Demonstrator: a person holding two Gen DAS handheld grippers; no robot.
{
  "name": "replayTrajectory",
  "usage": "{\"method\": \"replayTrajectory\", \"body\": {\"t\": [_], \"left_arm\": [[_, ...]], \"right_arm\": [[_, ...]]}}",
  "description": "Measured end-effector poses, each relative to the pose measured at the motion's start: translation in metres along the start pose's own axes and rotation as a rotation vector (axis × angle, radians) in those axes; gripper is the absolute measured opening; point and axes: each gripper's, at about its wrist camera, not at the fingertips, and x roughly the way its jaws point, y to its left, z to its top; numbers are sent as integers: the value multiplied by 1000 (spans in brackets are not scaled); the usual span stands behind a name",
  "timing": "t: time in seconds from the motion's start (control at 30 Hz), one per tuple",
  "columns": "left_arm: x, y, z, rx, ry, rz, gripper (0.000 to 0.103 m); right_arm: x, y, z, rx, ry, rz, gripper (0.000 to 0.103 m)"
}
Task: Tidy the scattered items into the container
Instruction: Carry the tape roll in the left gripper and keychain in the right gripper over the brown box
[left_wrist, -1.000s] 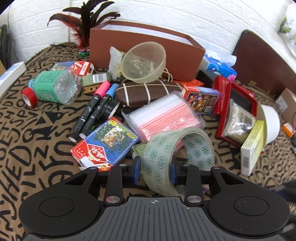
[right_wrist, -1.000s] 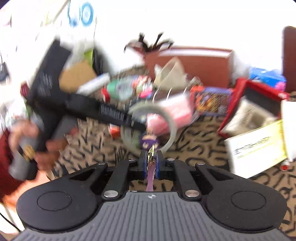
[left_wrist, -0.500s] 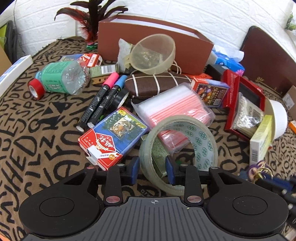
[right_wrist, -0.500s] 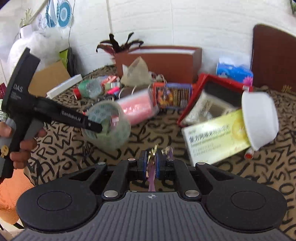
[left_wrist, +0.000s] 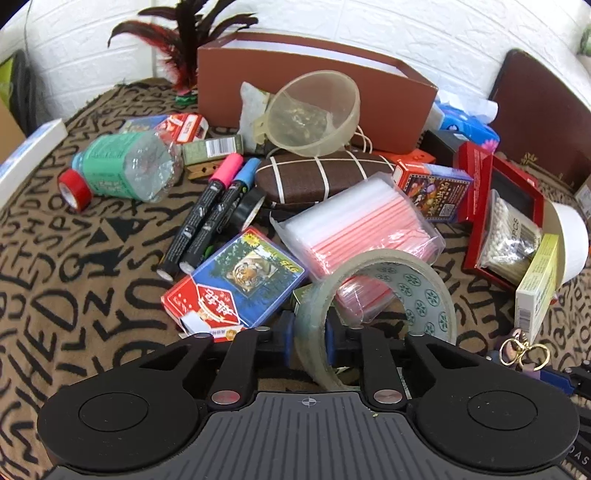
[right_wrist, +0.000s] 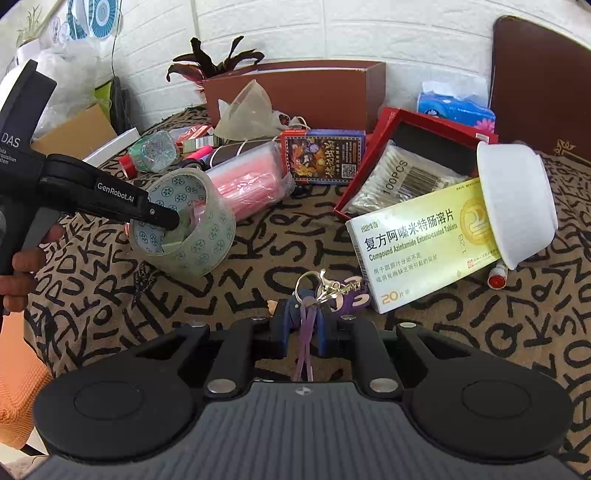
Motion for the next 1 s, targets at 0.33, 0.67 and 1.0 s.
{"method": "replayTrajectory", "body": {"t": [0.33, 0.67, 1.0], "left_arm": [[5, -2, 3, 16, -8, 12, 35], [0, -8, 5, 33, 10, 5, 7], [-47, -20, 15, 44, -62, -21, 7]], "right_arm": [[7, -4, 4, 15, 10, -14, 12], [-6, 3, 17, 6, -47, -13, 9], [-52, 13, 48, -36, -193, 19, 9]]}}
